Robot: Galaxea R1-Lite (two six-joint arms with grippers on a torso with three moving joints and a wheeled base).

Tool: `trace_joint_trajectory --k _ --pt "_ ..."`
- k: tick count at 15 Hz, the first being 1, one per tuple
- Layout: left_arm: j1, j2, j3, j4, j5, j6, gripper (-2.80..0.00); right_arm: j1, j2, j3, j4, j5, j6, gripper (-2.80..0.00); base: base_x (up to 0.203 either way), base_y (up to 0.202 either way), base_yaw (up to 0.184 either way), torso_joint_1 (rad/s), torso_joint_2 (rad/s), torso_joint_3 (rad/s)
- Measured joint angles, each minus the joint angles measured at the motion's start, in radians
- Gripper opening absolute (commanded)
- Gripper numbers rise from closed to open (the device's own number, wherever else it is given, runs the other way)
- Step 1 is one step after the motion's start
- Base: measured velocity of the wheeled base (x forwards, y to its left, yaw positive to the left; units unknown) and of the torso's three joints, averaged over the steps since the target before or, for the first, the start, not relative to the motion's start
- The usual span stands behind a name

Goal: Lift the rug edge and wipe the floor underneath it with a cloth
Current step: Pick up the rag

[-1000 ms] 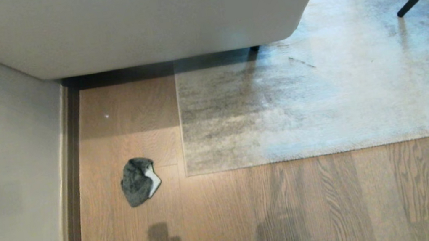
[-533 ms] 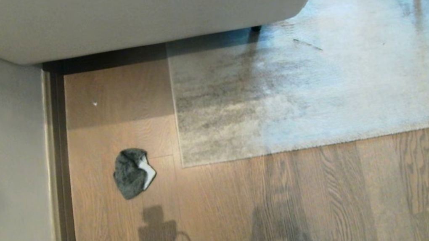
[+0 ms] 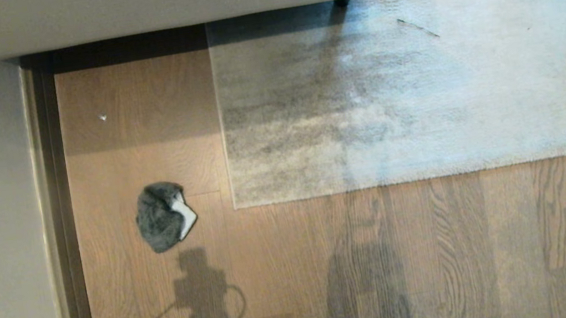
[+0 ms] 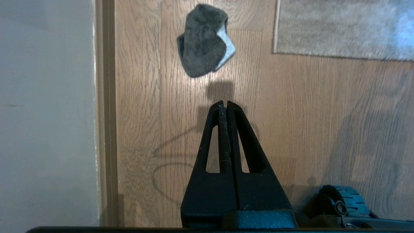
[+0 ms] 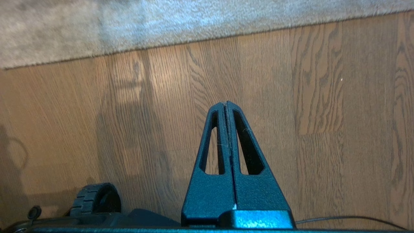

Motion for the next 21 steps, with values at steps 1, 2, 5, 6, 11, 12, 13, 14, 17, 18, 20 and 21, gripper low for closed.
trace_joint_trajectory --k 1,2,5,6,11,12,13,14,17,18,20,21 --pt "0.0 0.0 0.0 0.0 0.0 0.0 -2.8 0.0 0.0 0.0 0.0 0.0 0.0 -2.8 0.0 0.0 0.0 -0.002 0.0 -0.198" --pt "0.0 0.0 0.0 0.0 0.0 0.0 -2.8 0.0 0.0 0.0 0.0 0.0 0.0 -2.8 0.0 0.0 0.0 0.003 0.0 -0.197" --pt "0.0 0.0 0.0 0.0 -0.001 0.0 -2.8 0.0 0.0 0.0 -0.001 0.0 0.0 -2.8 0.0 0.0 0.0 -0.002 0.0 -0.198" --pt "0.0 0.0 0.0 0.0 0.0 0.0 -2.8 0.0 0.0 0.0 0.0 0.0 0.0 -2.8 0.0 0.0 0.0 0.007 0.0 -0.195" --pt "0.0 0.0 0.0 0.0 -0.001 -0.001 -2.8 0.0 0.0 0.0 -0.001 0.0 0.0 -2.8 0.0 0.0 0.0 0.003 0.0 -0.198" --pt "0.0 0.0 0.0 0.0 -0.001 -0.001 -2.8 0.0 0.0 0.0 0.0 0.0 0.0 -2.8 0.0 0.0 0.0 0.002 0.0 -0.194" --pt "0.0 0.0 0.0 0.0 -0.001 -0.001 -2.8 0.0 0.0 0.0 -0.001 0.0 0.0 -2.8 0.0 0.0 0.0 0.002 0.01 -0.206" --pt "0.0 0.0 0.0 0.0 -0.001 -0.001 -2.8 0.0 0.0 -0.001 0.0 0.0 0.0 -2.8 0.0 0.0 0.0 0.0 0.0 -0.203" --pt "0.0 0.0 0.0 0.0 -0.001 -0.002 -2.8 0.0 0.0 0.0 0.0 0.0 0.0 -2.8 0.0 0.0 0.0 0.001 0.0 -0.151" --pt "0.0 0.0 0.0 0.0 -0.001 -0.002 -2.8 0.0 0.0 0.0 0.0 0.0 0.0 -2.8 0.0 0.0 0.0 0.003 0.01 -0.052" --pt "0.0 0.0 0.0 0.0 -0.001 -0.001 -2.8 0.0 0.0 0.0 0.0 0.0 0.0 -2.8 0.0 0.0 0.0 0.001 0.0 -0.013" --pt "0.0 0.0 0.0 0.0 0.0 -0.001 -2.8 0.0 0.0 0.0 0.0 0.0 0.0 -2.8 0.0 0.0 0.0 0.0 0.0 0.0"
